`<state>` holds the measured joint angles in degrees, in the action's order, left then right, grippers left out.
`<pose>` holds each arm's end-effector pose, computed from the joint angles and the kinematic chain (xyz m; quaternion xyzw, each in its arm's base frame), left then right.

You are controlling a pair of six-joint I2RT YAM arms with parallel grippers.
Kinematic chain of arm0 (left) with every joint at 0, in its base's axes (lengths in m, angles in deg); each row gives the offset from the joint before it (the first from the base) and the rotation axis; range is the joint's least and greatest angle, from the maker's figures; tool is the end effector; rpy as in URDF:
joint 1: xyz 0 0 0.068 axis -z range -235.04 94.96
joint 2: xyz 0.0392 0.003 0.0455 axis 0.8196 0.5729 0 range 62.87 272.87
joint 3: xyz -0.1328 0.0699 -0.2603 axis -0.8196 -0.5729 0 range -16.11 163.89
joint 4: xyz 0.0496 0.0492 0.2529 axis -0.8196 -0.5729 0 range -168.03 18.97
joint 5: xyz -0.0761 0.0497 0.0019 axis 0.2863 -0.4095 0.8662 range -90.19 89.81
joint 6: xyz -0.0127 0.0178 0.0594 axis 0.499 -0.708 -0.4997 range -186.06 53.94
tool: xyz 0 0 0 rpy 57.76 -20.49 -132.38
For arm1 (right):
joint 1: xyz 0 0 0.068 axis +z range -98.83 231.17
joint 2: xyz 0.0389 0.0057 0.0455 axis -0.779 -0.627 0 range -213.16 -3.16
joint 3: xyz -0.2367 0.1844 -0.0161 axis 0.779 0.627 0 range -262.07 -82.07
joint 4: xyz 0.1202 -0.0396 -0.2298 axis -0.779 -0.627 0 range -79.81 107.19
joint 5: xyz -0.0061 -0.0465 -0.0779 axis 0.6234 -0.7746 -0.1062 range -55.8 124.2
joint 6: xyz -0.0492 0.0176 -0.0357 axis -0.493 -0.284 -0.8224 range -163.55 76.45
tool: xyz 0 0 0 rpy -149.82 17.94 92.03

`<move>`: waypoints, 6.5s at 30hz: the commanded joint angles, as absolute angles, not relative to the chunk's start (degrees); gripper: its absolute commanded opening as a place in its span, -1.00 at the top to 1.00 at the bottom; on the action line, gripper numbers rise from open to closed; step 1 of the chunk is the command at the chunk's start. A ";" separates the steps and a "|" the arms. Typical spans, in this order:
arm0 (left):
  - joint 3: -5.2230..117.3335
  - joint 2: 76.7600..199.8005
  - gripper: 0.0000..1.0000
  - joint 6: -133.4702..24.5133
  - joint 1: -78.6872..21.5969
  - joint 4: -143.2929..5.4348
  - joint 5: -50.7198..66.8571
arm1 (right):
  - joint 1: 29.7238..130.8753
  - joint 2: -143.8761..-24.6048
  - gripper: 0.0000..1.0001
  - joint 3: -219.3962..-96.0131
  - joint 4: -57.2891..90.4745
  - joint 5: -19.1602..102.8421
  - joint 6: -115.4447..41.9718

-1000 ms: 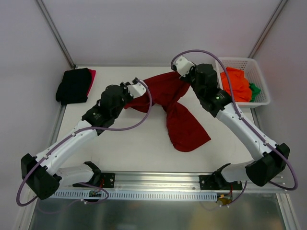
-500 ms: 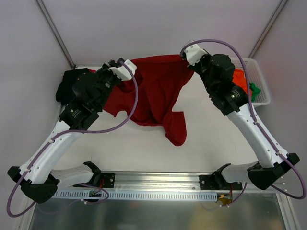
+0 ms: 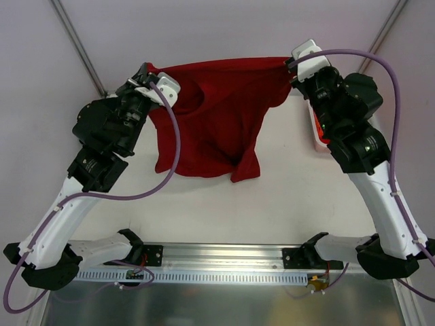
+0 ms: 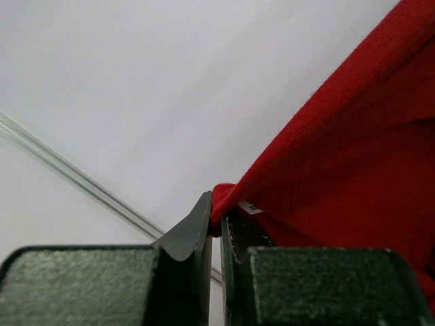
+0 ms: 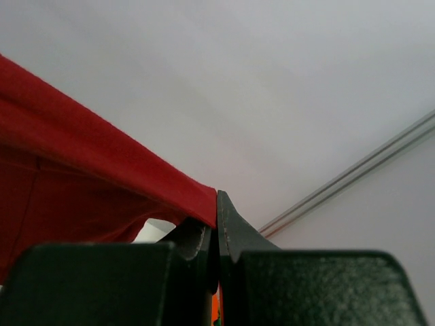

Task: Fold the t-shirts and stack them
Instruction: Flatten the tshirt out

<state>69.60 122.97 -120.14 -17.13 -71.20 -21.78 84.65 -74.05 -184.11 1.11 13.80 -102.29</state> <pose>0.1512 -0.0951 0.5787 0.2673 0.4782 0.2158 0.8082 0.1921 0.1068 0.5996 -0.3340 0.5164 -0.2759 0.7387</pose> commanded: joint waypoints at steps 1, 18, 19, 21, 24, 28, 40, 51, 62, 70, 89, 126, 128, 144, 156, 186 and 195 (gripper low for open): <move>70.46 119.03 1.00 -126.43 -20.41 -58.03 -34.47 | 77.73 -68.73 1.00 -184.21 9.18 -2.00 -104.45; 85.67 122.12 1.00 -117.31 -16.99 -75.15 -33.15 | 76.84 -64.07 1.00 -197.39 -15.41 14.49 -88.73; 85.49 121.42 1.00 -116.52 -16.99 -75.95 -32.98 | 76.84 -63.37 1.00 -195.29 -15.51 15.38 -88.47; 84.88 119.92 1.00 -115.11 -16.99 -76.83 -32.80 | 76.75 -62.23 1.00 -194.22 -15.42 16.10 -86.89; 82.69 118.60 1.00 -116.15 -17.60 -76.75 -33.76 | 76.84 -62.40 0.99 -192.91 -13.59 10.84 -88.97; 78.03 117.28 1.00 -119.75 -19.10 -75.87 -34.91 | 76.75 -64.15 0.99 -189.48 -8.75 4.23 -95.12; 62.12 111.75 1.00 -117.74 -19.36 -86.67 -32.63 | 77.45 -82.25 1.00 -200.44 -13.13 9.23 -92.95; 62.03 113.41 -0.97 -106.42 -22.79 -87.20 -23.69 | 85.62 -86.83 1.00 -203.80 -21.02 15.35 -89.26; 56.84 122.28 -0.97 -89.01 -21.91 -89.23 2.23 | 95.11 -95.18 1.00 -206.26 -47.04 65.35 -85.30; 56.84 121.68 -0.98 -87.16 -21.21 -89.23 14.91 | 96.17 -96.24 1.00 -207.05 -47.24 67.34 -85.12; 68.52 134.23 -0.97 -78.89 -22.79 -99.68 46.30 | 96.87 -95.88 0.99 -205.38 -43.98 62.85 -83.54; 99.44 135.21 1.00 -88.90 -30.61 -115.85 16.01 | 81.68 -94.29 -0.99 -182.18 -30.87 22.60 -74.84; 102.71 135.30 1.00 -89.61 -31.40 -117.61 13.53 | 79.66 -98.68 -0.93 -182.26 -32.37 27.32 -74.23; 98.41 133.27 1.00 -88.47 -31.58 -118.14 7.89 | 81.22 -106.97 -0.82 -182.98 -45.74 81.92 -89.07; 93.67 132.83 1.00 -85.13 -31.66 -115.95 6.75 | 114.07 -90.77 -0.71 -151.59 -6.13 31.04 -87.23; 85.84 129.67 1.00 -86.01 -31.58 -111.55 2.27 | 121.75 -121.20 -0.50 -153.35 23.78 19.78 -103.14; 84.96 128.62 1.00 -86.54 -31.58 -111.55 0.69 | 120.26 -120.51 0.99 -157.31 13.59 23.12 -99.28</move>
<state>84.99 130.62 -86.42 -31.14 -114.76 2.24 121.52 -121.20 -156.50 19.23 21.56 -101.29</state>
